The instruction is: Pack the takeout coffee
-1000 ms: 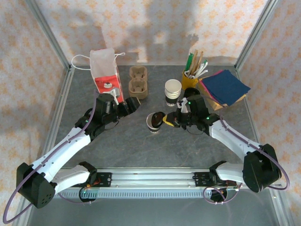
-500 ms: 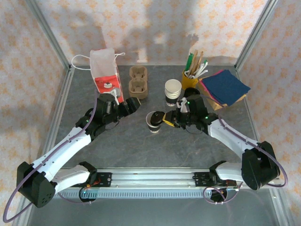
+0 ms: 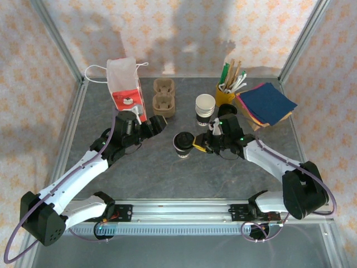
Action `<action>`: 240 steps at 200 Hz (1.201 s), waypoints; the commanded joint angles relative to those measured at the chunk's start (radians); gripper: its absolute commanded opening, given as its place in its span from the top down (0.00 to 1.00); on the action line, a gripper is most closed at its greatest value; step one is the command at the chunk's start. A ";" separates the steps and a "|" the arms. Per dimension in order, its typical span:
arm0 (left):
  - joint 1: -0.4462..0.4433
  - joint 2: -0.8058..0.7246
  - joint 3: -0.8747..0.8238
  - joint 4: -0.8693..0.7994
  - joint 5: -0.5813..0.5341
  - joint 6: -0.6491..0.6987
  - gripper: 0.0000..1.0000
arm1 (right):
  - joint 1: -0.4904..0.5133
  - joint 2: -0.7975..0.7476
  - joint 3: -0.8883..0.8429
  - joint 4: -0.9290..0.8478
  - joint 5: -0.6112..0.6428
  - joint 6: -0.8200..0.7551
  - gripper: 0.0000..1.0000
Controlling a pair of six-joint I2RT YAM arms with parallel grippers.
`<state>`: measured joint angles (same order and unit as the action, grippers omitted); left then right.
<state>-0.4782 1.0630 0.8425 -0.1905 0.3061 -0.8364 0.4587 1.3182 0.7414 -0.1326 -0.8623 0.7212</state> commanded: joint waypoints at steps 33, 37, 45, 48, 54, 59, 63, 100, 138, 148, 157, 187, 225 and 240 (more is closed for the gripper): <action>-0.007 0.003 -0.016 0.011 -0.020 -0.003 0.13 | 0.011 0.017 0.033 -0.021 0.015 -0.075 0.69; -0.007 0.002 -0.016 0.010 -0.021 -0.003 0.13 | 0.011 0.014 0.039 -0.030 0.019 -0.083 0.69; -0.007 0.002 -0.015 0.011 -0.022 -0.001 0.13 | 0.011 0.010 0.053 -0.056 0.033 -0.099 0.67; -0.007 0.003 -0.015 0.010 -0.022 0.000 0.13 | 0.011 0.009 0.059 -0.069 0.039 -0.106 0.67; -0.008 0.003 -0.013 0.010 -0.022 0.002 0.13 | 0.011 0.007 0.073 -0.096 0.052 -0.122 0.66; -0.008 0.003 -0.011 0.008 -0.023 0.003 0.13 | 0.011 0.006 0.084 -0.117 0.063 -0.137 0.66; -0.007 0.003 -0.012 0.007 -0.023 0.004 0.13 | 0.011 0.006 0.093 -0.135 0.069 -0.148 0.65; -0.007 0.009 -0.004 0.005 -0.025 0.011 0.13 | 0.012 -0.002 0.170 -0.262 0.128 -0.222 0.61; -0.007 0.020 0.004 0.005 -0.020 0.011 0.13 | 0.022 0.000 0.210 -0.250 0.178 -0.207 0.60; -0.007 0.022 0.004 0.004 -0.022 0.011 0.13 | 0.028 0.010 0.216 -0.235 0.173 -0.199 0.60; -0.008 0.021 0.005 0.001 -0.022 0.011 0.13 | 0.034 0.024 0.223 -0.227 0.170 -0.196 0.60; -0.007 0.014 0.004 -0.008 -0.032 0.014 0.13 | 0.059 0.063 0.246 -0.217 0.169 -0.194 0.60; -0.007 0.012 0.006 -0.012 -0.035 0.014 0.13 | 0.083 0.091 0.263 -0.207 0.170 -0.197 0.60; -0.007 0.012 0.007 -0.012 -0.035 0.016 0.13 | 0.087 0.097 0.266 -0.203 0.170 -0.194 0.60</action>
<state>-0.4782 1.0843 0.8421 -0.1909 0.2977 -0.8356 0.5373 1.4040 0.9684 -0.3592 -0.7132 0.5335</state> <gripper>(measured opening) 0.873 0.403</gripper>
